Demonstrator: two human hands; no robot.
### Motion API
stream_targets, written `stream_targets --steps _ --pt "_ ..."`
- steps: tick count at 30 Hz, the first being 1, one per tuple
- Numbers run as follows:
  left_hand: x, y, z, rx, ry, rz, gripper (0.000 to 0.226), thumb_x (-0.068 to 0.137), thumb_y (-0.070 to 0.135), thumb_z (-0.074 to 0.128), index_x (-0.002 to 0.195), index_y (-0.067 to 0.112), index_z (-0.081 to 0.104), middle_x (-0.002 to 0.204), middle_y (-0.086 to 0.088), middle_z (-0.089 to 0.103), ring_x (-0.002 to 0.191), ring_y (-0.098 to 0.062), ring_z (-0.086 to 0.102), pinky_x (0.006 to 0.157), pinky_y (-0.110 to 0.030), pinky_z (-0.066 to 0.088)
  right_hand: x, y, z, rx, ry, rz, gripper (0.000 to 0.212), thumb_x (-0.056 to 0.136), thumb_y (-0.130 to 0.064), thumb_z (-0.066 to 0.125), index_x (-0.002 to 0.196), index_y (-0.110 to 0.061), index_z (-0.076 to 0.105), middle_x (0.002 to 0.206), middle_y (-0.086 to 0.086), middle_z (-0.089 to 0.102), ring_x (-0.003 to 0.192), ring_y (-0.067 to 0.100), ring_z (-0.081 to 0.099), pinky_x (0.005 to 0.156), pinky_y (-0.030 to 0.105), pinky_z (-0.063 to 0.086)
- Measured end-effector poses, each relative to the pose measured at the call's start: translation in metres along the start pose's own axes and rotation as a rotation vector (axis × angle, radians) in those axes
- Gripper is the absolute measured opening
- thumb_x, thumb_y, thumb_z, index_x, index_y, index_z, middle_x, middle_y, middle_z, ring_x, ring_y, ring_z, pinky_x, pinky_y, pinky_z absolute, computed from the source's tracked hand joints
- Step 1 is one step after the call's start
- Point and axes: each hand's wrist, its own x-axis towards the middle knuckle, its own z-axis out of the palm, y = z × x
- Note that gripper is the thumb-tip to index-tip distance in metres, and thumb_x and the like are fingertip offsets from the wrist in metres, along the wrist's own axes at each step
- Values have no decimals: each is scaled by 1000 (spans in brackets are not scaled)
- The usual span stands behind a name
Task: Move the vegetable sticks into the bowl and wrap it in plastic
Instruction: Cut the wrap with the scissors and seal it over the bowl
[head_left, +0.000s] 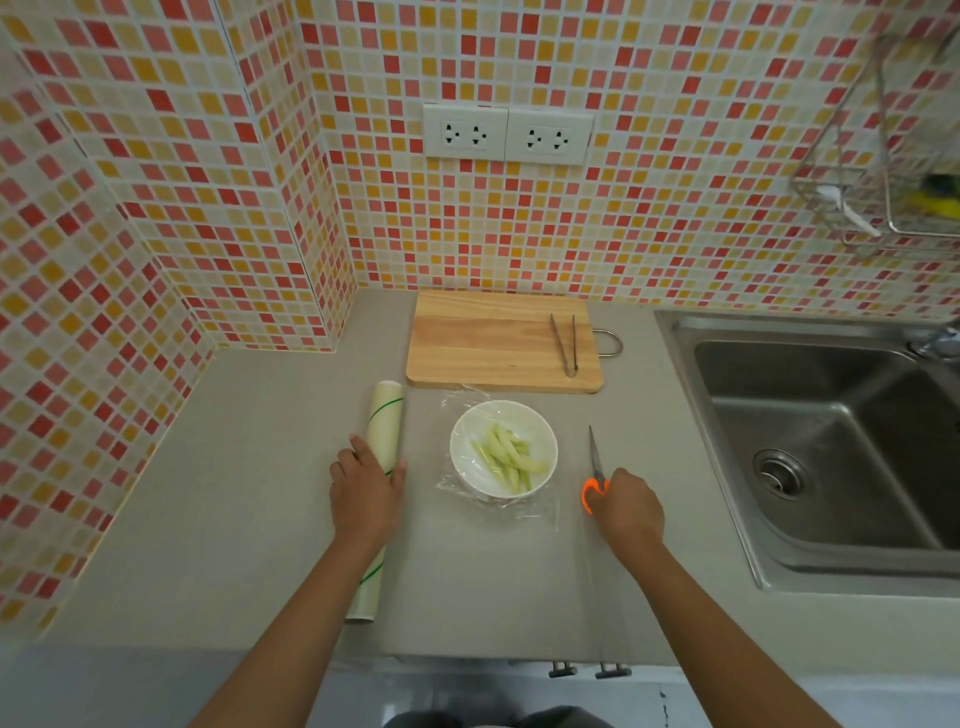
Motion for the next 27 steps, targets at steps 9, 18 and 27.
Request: stream_targets --steps 9,18,27 --pt "2 -3 1 12 26 8 75 97 45 43 149 -3 19 133 -23 42 119 -37 42 95 -43 42 1 5 0 -14 -15 -11 23 89 -24 53 92 -2 60 94 13 67 84 31 64 65 29 44" --pt "0 8 -9 -50 236 123 57 95 37 51 139 2 43 126 -19 51 113 -36 46 92 -45 42 2 6 -7 -143 25 -56 24 90 -29 53 98 -7 59 99 10 65 89 29 64 67 28 41" --pt "26 87 -1 -712 -94 -73 55 100 40 40 120 -8 59 115 -23 65 110 -37 60 90 -38 44 17 -72 -21 728 -60 -368 29 99 -33 42 84 -16 59 83 -5 60 80 11 54 74 26 40"
